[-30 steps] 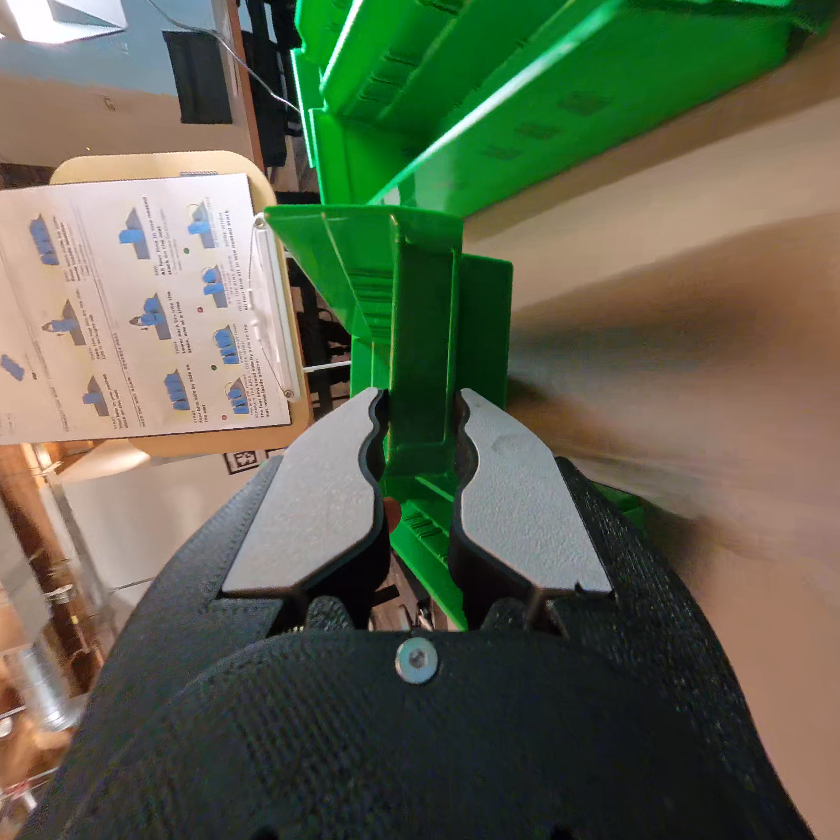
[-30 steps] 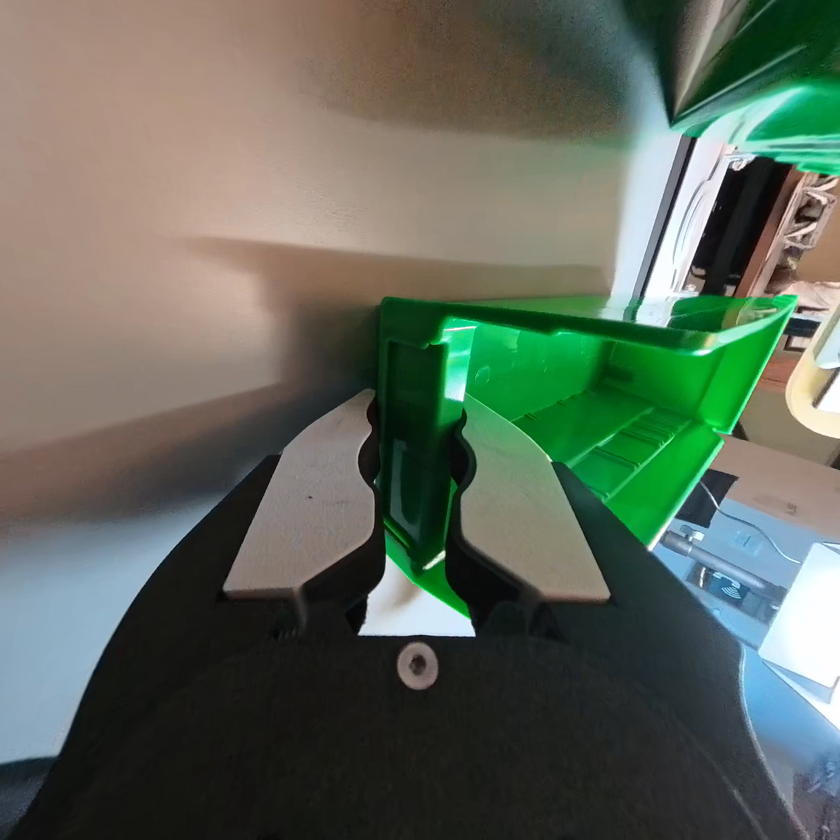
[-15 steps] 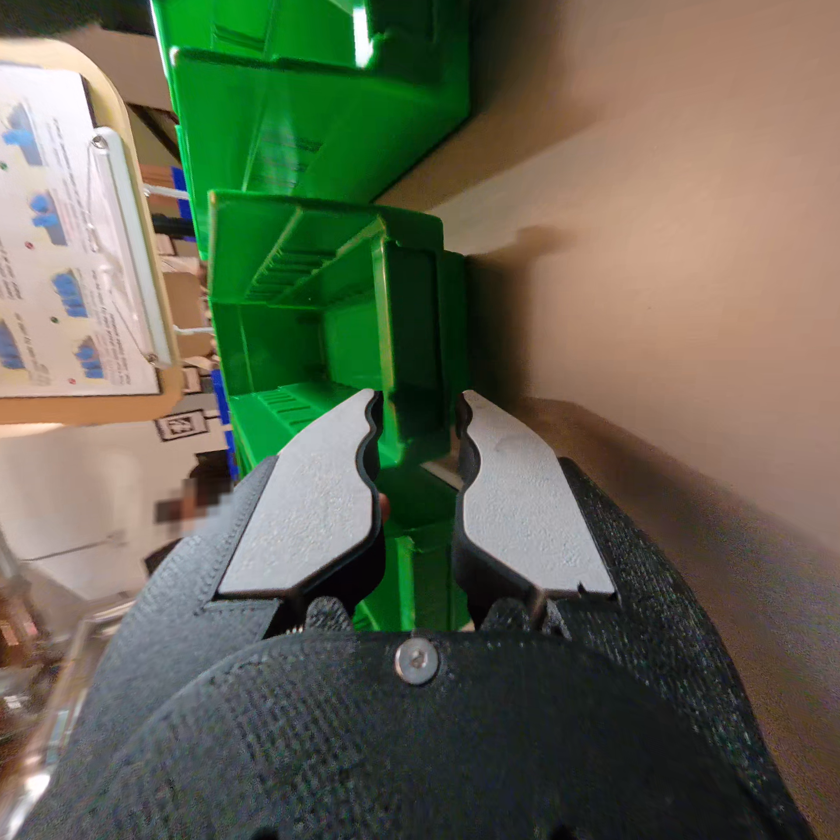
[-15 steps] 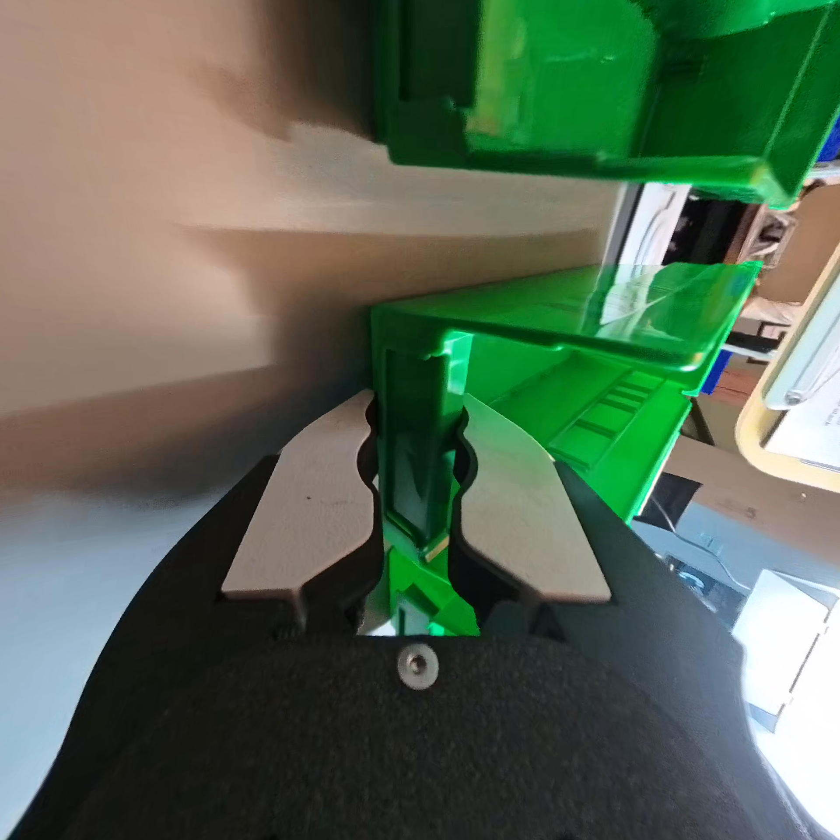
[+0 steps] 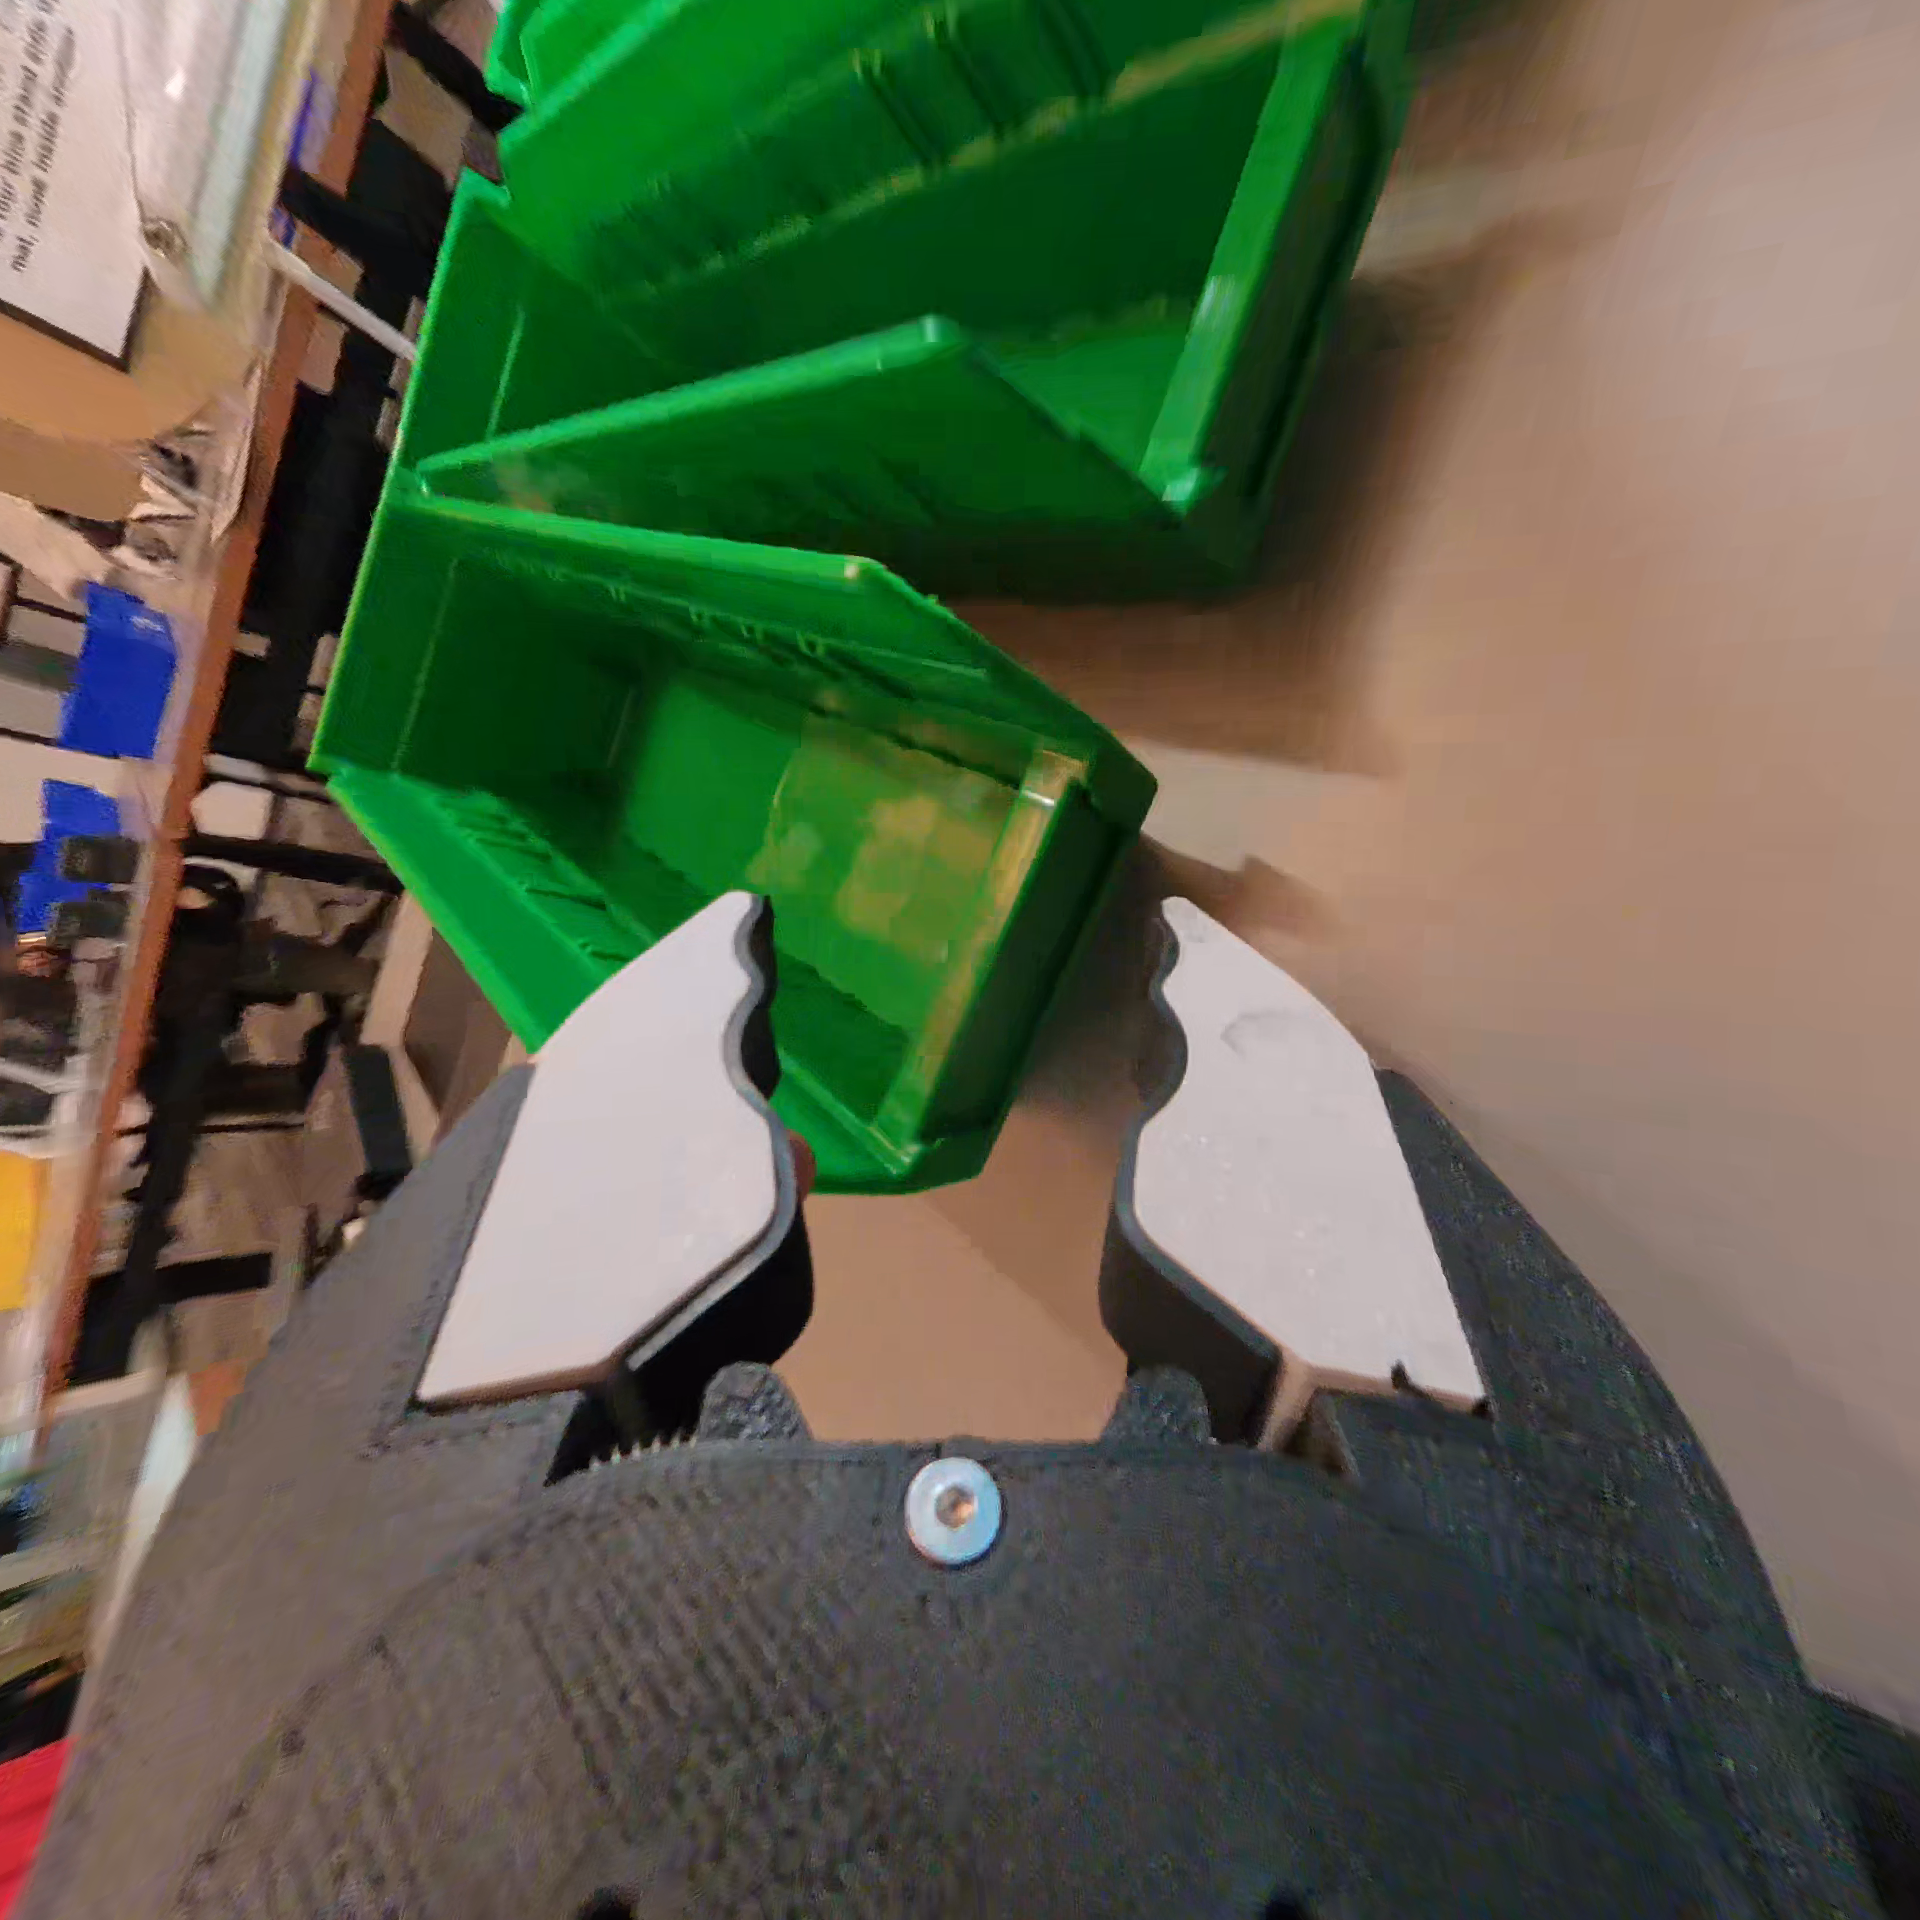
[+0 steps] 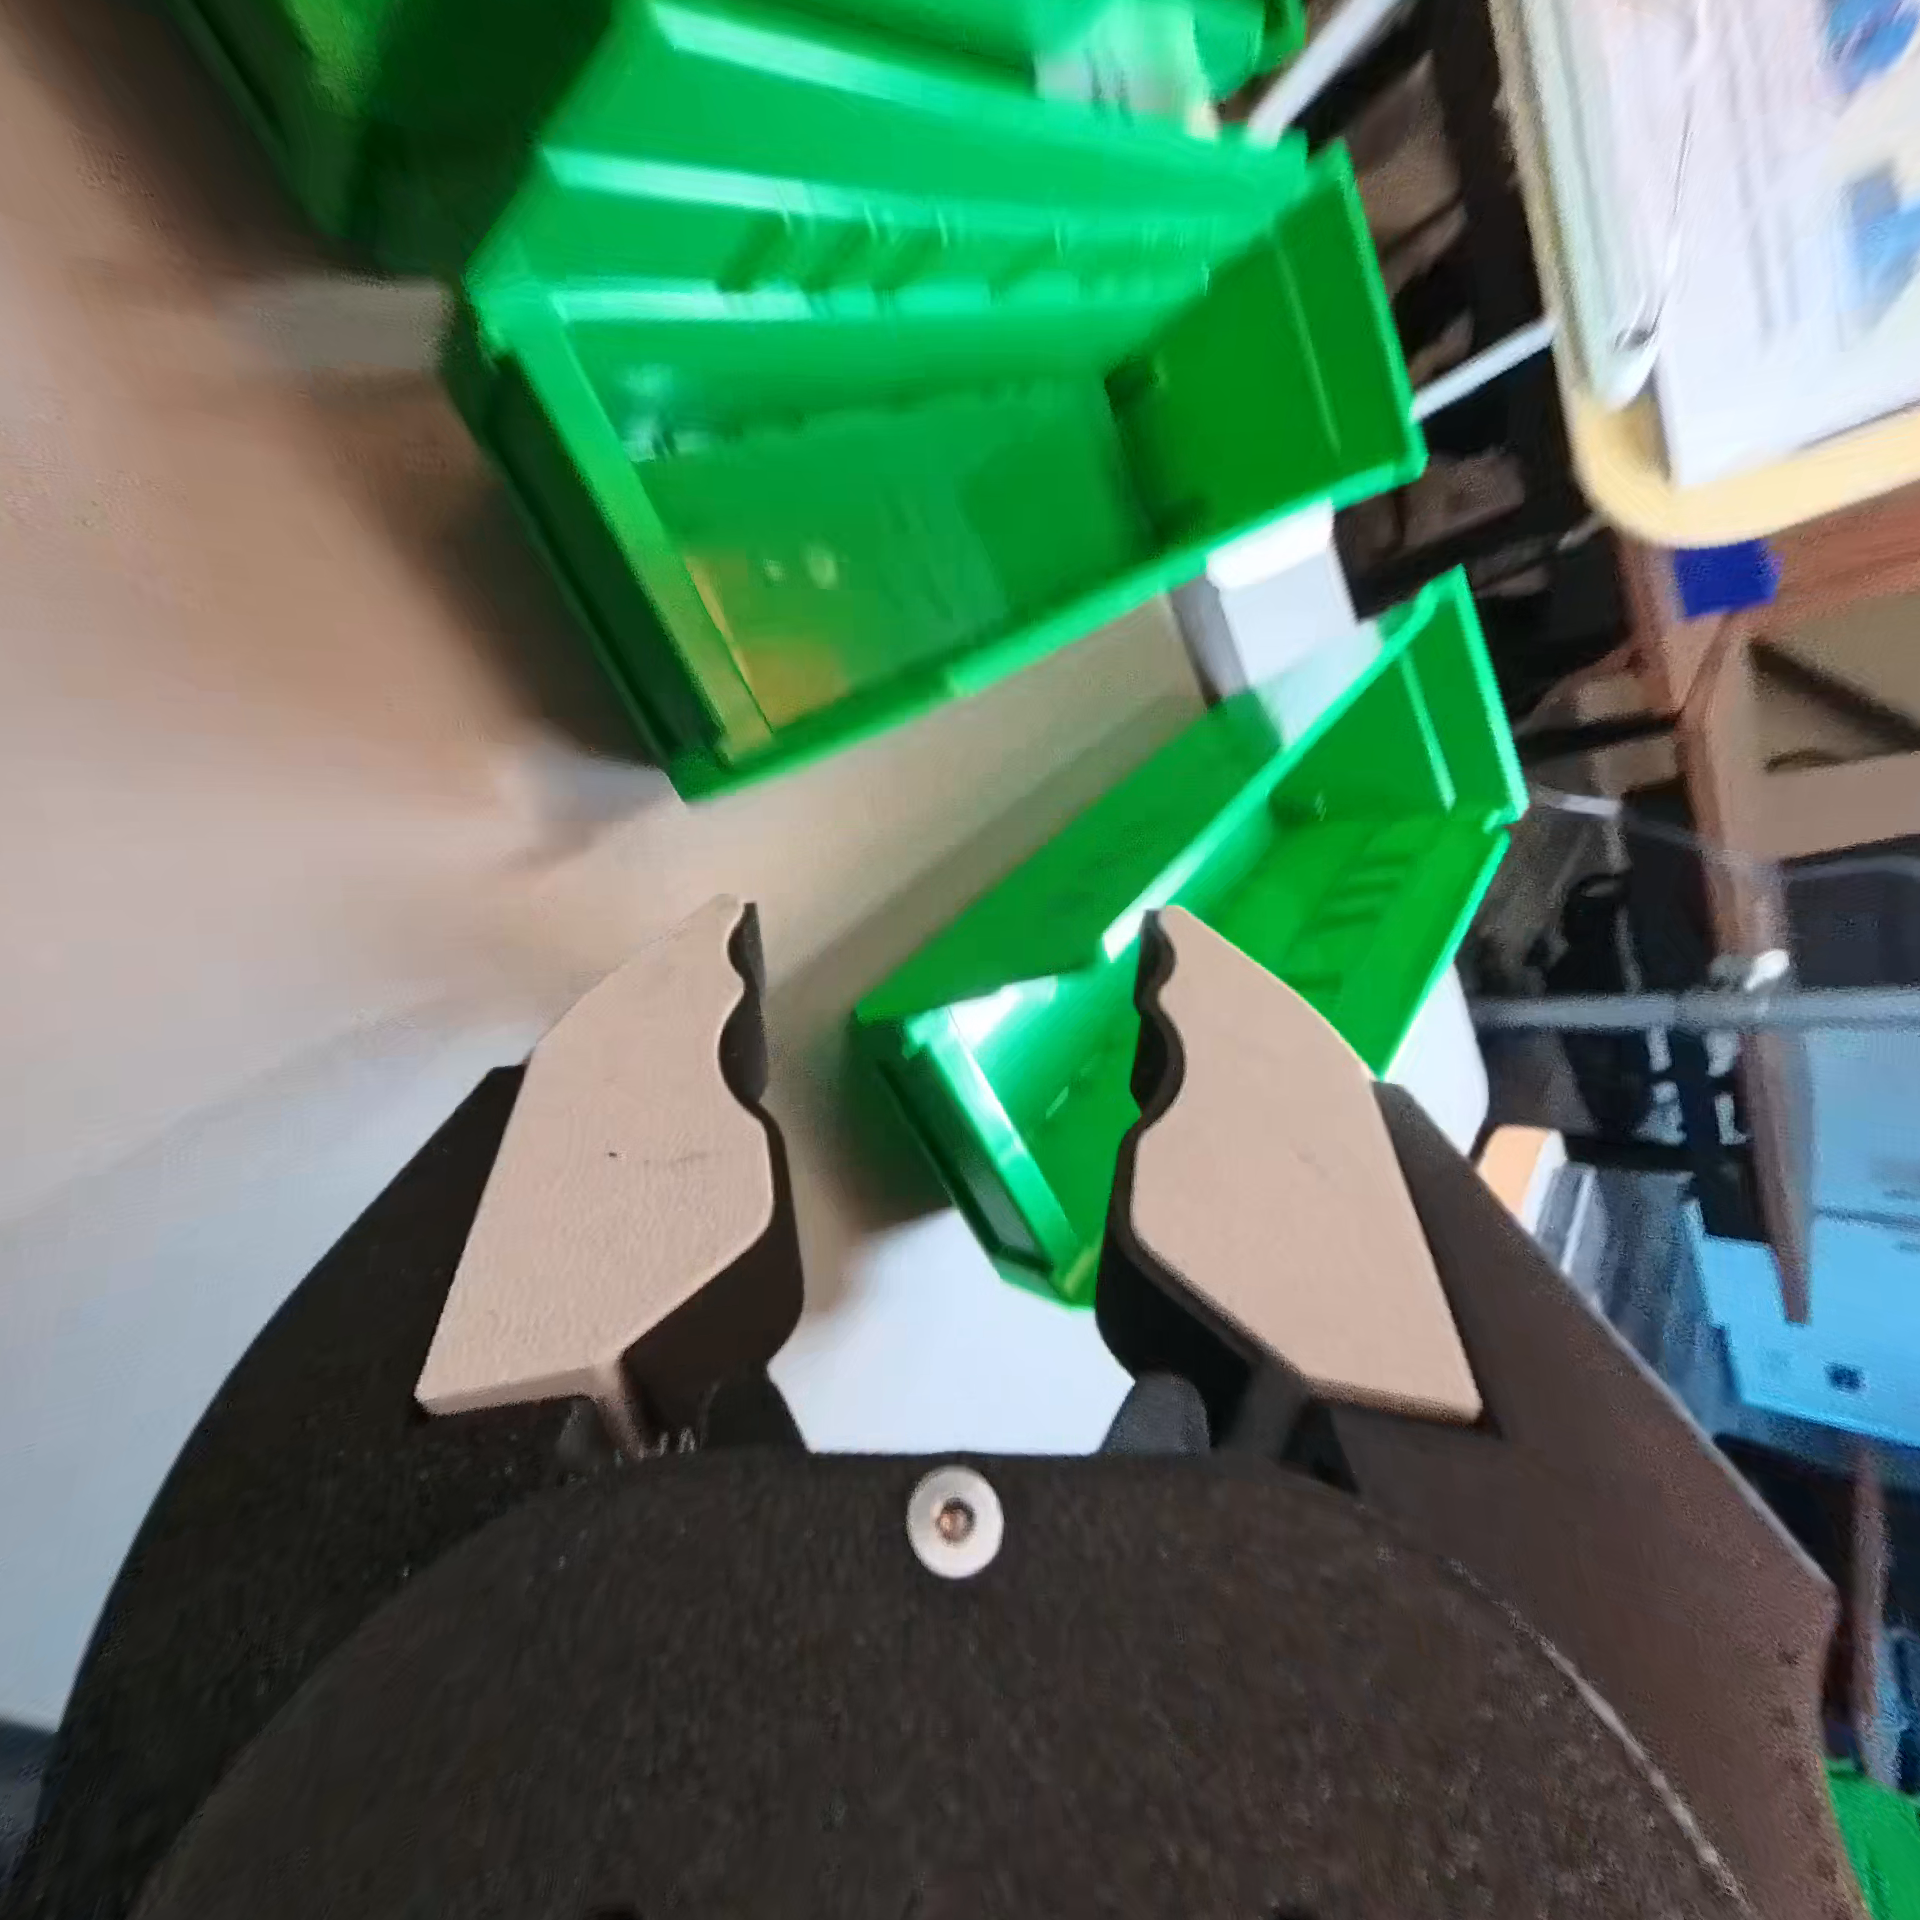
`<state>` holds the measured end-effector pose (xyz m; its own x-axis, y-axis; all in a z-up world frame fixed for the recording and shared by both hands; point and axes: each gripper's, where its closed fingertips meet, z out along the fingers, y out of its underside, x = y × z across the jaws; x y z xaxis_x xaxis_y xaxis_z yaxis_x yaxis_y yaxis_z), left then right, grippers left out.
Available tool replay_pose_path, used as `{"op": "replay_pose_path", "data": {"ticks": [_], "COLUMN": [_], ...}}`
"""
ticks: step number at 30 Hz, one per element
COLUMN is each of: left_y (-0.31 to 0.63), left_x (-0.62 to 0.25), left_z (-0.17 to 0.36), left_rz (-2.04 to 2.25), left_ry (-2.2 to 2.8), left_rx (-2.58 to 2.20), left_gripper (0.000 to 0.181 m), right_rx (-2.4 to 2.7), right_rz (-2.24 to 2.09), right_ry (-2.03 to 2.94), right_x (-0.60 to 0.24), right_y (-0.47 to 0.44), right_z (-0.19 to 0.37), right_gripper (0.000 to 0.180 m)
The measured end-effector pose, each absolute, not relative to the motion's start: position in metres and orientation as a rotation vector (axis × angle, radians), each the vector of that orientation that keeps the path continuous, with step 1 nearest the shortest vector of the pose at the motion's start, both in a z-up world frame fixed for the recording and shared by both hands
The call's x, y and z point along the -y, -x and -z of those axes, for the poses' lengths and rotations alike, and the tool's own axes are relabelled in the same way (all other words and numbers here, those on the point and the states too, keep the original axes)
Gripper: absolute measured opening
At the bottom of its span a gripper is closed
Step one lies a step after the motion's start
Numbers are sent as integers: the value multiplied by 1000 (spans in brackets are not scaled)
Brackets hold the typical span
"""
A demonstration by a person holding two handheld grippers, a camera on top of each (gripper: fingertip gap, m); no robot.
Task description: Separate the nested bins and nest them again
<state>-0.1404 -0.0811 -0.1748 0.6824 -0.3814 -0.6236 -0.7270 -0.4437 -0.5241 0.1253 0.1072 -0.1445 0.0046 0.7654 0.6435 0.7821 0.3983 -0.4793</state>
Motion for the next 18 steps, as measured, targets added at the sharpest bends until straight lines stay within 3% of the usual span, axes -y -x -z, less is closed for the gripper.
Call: {"op": "replay_pose_path", "data": {"ticks": [4,9,18], "left_y": [158,168,172], "left_x": [64,44,20], "left_z": [197,211,208], "left_rz": [-781,-869,-904], "left_ry": [2057,2029,1867], "left_rx": [-1004,-1093,-1141], "left_gripper": [63,42,34], "right_rx": [1869,1955,1842], "right_rz": [142,212,178], "right_ry": [1501,1472,1530], "right_x": [-146,-147,-139], "right_y": [-152,-132,-113], "right_z": [184,215,215], "right_gripper": [79,34,34]}}
